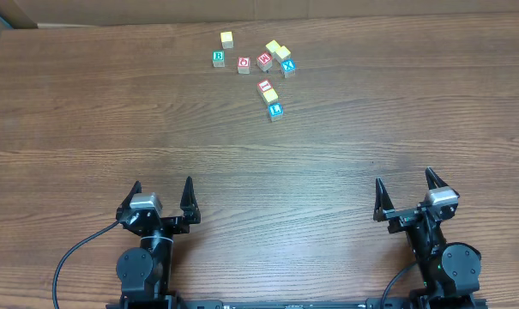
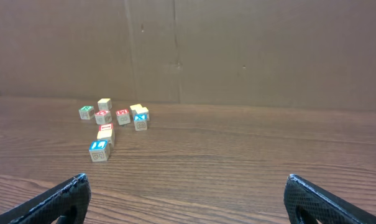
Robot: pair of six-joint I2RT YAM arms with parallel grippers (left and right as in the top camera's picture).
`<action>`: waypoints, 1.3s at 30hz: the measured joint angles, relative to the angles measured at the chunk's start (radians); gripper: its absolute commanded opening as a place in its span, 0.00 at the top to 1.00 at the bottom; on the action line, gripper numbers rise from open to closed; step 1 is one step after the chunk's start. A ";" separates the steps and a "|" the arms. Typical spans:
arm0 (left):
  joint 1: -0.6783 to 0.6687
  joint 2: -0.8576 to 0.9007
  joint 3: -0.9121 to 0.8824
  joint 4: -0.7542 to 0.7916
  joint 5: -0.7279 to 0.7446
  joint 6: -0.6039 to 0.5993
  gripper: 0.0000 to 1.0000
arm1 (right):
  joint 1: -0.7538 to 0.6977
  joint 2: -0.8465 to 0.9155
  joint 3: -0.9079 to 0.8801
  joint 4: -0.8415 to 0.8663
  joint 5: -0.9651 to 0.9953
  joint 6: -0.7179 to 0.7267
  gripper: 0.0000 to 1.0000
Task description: Flip 4 blocks
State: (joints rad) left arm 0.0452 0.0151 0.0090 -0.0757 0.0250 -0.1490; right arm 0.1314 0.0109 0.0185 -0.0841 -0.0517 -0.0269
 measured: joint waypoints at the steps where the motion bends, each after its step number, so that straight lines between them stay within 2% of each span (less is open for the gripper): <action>1: 0.000 0.000 0.000 0.000 0.000 0.000 0.00 | 0.000 0.000 0.000 0.000 0.000 0.000 0.00; 39: 0.000 0.000 0.000 0.000 0.000 0.000 0.00 | 0.000 0.000 0.000 0.023 -0.024 0.016 0.00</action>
State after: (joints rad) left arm 0.0452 0.0151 0.0090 -0.0757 0.0250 -0.1490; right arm 0.1314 0.0109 0.0185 -0.0616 -0.0761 -0.0109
